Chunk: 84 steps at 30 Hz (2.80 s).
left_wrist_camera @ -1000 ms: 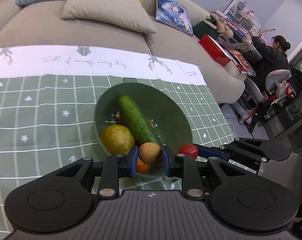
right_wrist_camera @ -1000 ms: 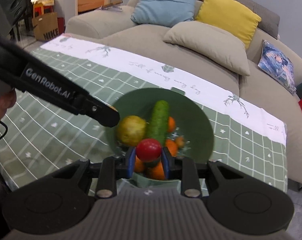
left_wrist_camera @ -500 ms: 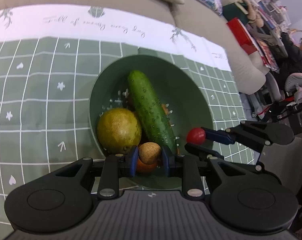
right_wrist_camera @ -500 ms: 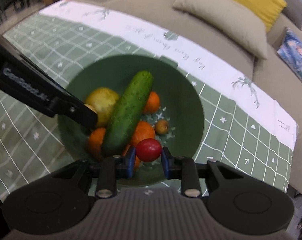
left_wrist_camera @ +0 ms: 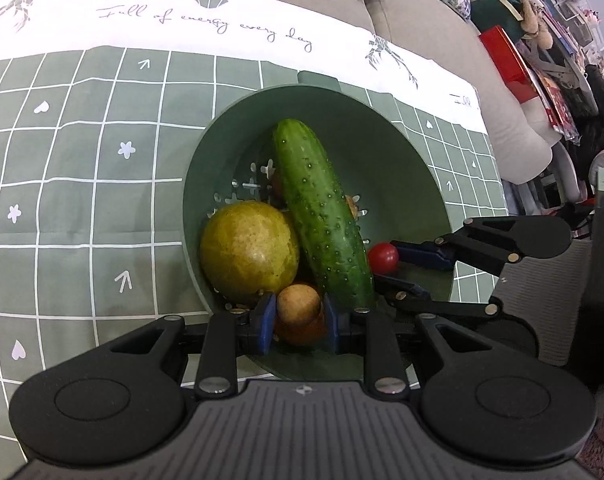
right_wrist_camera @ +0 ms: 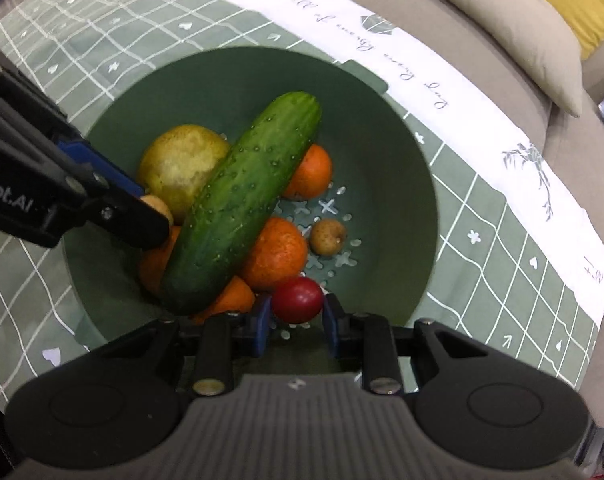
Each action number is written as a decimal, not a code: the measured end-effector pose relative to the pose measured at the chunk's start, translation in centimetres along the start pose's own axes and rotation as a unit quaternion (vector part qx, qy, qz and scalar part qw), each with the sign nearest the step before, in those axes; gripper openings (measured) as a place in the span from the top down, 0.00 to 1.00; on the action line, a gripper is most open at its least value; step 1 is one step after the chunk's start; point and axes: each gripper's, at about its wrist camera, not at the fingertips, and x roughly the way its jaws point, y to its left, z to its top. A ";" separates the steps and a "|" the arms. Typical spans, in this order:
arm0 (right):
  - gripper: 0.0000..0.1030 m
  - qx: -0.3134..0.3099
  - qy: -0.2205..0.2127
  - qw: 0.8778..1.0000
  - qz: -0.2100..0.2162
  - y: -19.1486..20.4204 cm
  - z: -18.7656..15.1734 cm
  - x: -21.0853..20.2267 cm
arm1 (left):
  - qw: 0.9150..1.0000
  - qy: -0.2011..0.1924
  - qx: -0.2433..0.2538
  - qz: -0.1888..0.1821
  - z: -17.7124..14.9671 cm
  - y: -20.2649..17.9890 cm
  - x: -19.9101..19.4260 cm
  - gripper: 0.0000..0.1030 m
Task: Organize fruits
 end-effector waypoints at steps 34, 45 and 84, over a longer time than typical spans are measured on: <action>0.32 0.093 -0.150 0.984 -0.035 5.3 1.4 -17.4 | 0.975 -0.185 0.105 0.072 -3.4 -0.6 -17.0 0.43; 0.18 0.170 -0.283 0.942 -0.061 13.5 -0.9 -24.2 | 0.918 -0.328 0.165 0.150 -9.7 0.2 -23.7 0.26; 0.05 0.249 -0.278 0.919 -0.127 23.9 -5.8 -17.2 | 0.915 -0.282 0.097 0.271 -19.9 5.3 -18.9 0.13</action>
